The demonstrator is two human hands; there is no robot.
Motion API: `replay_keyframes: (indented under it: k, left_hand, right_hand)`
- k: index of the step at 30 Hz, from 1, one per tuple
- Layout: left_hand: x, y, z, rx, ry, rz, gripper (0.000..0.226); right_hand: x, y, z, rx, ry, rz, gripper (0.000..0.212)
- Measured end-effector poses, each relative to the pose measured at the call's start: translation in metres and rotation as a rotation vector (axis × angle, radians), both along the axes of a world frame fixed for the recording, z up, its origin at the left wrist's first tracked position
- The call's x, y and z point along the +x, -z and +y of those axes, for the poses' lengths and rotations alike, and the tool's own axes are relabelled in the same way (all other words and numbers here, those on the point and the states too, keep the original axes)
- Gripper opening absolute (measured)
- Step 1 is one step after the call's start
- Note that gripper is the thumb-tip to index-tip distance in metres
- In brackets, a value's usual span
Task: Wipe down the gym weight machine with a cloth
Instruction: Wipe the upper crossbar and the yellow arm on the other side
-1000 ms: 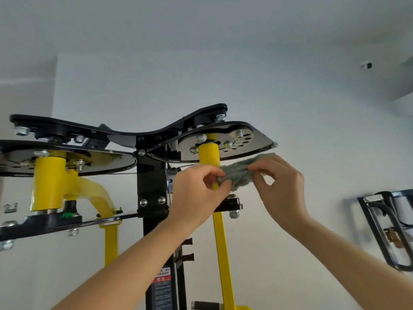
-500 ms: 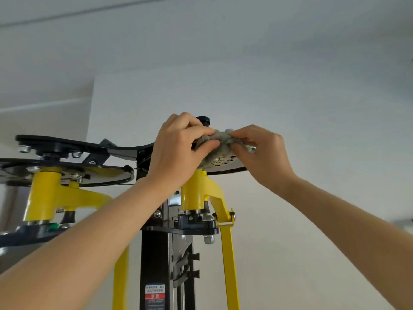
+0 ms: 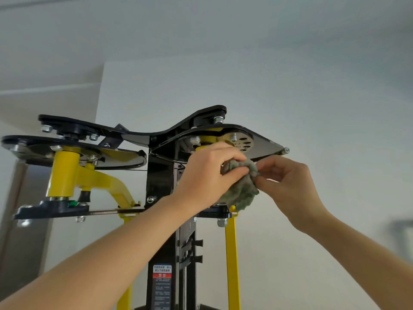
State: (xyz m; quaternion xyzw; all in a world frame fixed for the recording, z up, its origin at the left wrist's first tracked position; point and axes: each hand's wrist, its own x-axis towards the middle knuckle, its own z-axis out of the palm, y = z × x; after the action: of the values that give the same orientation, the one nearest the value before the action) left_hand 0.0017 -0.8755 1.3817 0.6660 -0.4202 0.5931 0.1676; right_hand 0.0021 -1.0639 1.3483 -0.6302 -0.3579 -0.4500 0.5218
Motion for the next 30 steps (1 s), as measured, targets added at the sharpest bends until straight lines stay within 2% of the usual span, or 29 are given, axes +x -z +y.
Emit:
replay_keyframes:
  k: [3,5,7,11,14,16,17,19,22,25,28,30]
  left_hand:
    - [-0.006,0.015,0.021,-0.16,0.199,0.446,0.015]
    - [-0.01,0.018,0.038,-0.25,0.353,0.725,0.013]
    - [-0.013,0.019,0.057,-0.328,0.506,0.909,0.011]
    - [-0.001,0.016,0.1,-0.514,0.626,1.008,0.015]
    - [0.028,0.009,0.128,-0.748,0.538,1.028,0.019]
    - [0.052,0.003,0.137,-0.865,0.489,1.036,0.017]
    - [0.064,-0.001,0.139,-0.921,0.504,1.045,0.016]
    - [0.086,-0.01,0.138,-1.017,0.56,1.076,0.016]
    - [0.112,-0.022,0.131,-1.103,0.71,1.167,0.016]
    - [0.126,-0.027,0.116,-1.116,0.926,1.24,0.019]
    - [0.13,-0.03,0.102,-1.121,1.141,1.235,0.006]
    - [0.132,-0.03,0.097,-1.178,1.283,1.213,0.012]
  right_hand:
    - [-0.008,0.0,0.027,-0.001,0.008,-0.003,0.024]
    - [-0.009,-0.003,0.048,-0.04,0.108,-0.067,0.025]
    - [-0.009,-0.007,0.067,-0.123,0.215,-0.155,0.024]
    - [-0.01,-0.024,0.096,-0.402,0.461,-0.443,0.021]
    - [-0.015,-0.05,0.108,-0.456,0.677,-0.759,0.02]
    - [-0.022,-0.073,0.112,-0.48,0.838,-0.875,0.021]
    - [-0.025,-0.084,0.114,-0.527,0.93,-0.848,0.024]
    - [-0.027,-0.101,0.118,-0.68,1.094,-0.636,0.036]
    - [-0.015,-0.113,0.121,-0.876,1.184,-0.382,0.044]
    - [-0.007,-0.117,0.116,-0.938,1.211,-0.381,0.048]
    - [-0.005,-0.118,0.111,-0.963,1.216,-0.369,0.053]
    - [-0.003,-0.118,0.11,-0.968,1.21,-0.36,0.054]
